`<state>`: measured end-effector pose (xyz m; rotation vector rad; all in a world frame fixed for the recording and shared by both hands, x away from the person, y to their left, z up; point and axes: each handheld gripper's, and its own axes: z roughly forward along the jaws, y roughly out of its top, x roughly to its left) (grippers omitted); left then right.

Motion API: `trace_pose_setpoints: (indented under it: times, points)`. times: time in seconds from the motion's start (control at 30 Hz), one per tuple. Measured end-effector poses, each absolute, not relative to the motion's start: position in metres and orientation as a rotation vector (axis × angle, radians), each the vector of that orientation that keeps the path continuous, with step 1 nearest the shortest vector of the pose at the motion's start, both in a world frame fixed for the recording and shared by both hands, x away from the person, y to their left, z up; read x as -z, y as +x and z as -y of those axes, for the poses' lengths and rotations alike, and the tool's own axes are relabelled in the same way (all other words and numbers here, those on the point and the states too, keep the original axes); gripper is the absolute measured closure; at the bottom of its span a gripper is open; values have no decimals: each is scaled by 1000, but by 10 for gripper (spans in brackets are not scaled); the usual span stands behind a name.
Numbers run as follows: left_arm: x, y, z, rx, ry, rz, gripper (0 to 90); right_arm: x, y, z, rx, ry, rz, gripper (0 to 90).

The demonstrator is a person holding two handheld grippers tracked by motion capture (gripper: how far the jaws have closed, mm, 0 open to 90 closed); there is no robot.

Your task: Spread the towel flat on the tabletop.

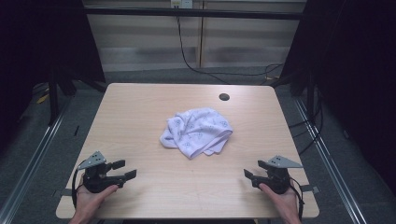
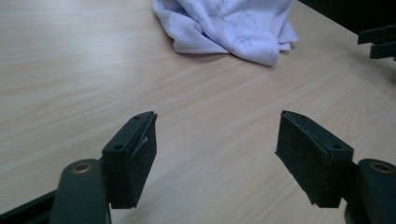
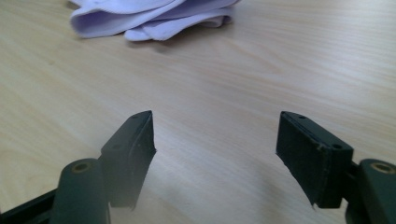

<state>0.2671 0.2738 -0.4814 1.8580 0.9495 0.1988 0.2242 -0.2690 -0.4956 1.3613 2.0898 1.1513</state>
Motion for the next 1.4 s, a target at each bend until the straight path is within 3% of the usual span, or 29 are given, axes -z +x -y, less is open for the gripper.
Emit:
trace_pose_setpoints:
  times: [0.53,0.97,1.4]
  points:
    - [484,266,-272,-162,1887,-941,272,476,231,265,-1247,1354,-2156,273]
    - [484,265,-268,-130,1886,-928,274,466,283,231,-1296,1210,-2289,361]
    - [484,265,-270,-140,1874,-940,279,454,342,203,-1393,1212,-2333,325]
